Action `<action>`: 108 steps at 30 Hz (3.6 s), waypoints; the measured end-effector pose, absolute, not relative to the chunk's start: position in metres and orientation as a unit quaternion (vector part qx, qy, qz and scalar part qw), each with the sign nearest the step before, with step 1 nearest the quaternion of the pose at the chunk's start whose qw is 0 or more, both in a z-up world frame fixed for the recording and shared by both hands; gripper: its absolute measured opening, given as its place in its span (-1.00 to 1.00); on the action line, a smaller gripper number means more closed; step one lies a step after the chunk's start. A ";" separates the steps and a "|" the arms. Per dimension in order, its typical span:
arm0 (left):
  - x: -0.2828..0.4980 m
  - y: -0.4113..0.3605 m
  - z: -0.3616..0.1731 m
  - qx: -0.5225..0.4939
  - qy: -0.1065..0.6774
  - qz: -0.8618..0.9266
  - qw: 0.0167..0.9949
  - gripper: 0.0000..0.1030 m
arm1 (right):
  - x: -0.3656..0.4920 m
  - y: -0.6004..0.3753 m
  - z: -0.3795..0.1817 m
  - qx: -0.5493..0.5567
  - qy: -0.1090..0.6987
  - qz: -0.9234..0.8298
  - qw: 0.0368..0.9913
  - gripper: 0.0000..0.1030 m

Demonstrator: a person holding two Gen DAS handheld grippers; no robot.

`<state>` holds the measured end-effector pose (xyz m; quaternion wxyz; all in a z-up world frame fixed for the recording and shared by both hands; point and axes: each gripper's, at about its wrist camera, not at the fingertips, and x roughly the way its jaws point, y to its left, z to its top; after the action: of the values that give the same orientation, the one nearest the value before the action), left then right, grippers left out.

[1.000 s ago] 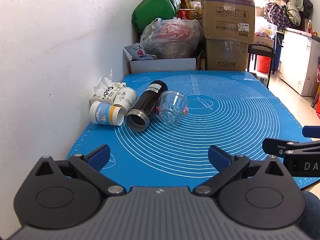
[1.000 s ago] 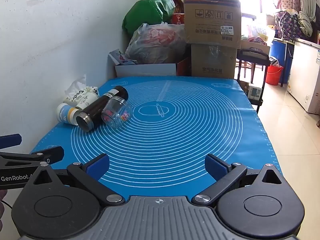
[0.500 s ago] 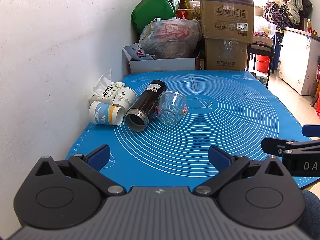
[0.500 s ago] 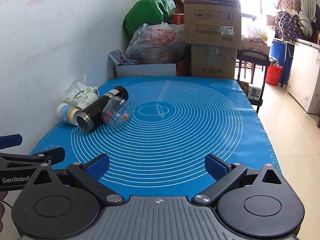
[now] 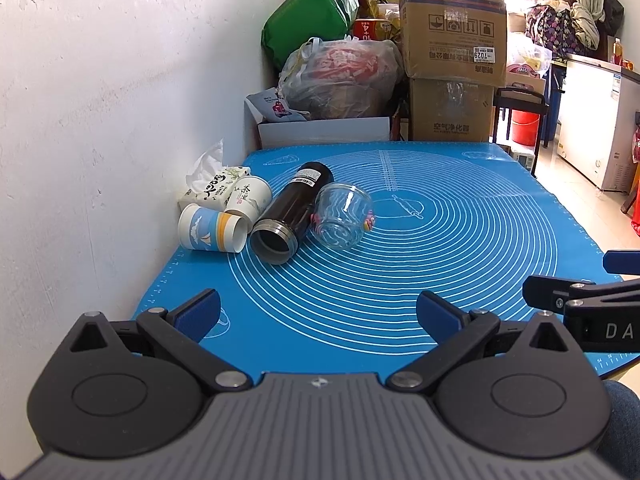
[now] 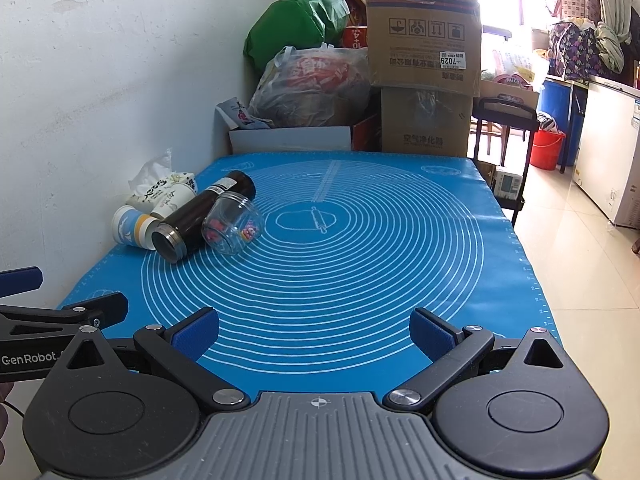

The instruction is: Flip cup upside down

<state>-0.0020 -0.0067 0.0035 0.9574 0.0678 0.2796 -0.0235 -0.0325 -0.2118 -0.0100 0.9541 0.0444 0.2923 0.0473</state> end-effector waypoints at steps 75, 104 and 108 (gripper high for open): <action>0.090 0.076 -0.014 0.074 0.239 0.073 0.965 0.99 | 0.022 -0.224 -0.021 0.061 0.299 0.020 0.952 0.99; 0.224 0.122 -0.087 0.107 0.279 0.009 0.954 0.98 | 0.076 -0.236 -0.049 0.072 0.327 -0.013 0.942 0.99; 0.223 0.129 -0.089 0.104 0.279 0.019 0.954 0.92 | 0.078 -0.234 -0.049 0.072 0.329 -0.011 0.942 0.99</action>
<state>0.2231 0.1289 -0.0889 0.9543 0.1043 0.2795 0.0189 0.0776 -0.2344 -0.0490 0.9415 0.0723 0.3290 -0.0108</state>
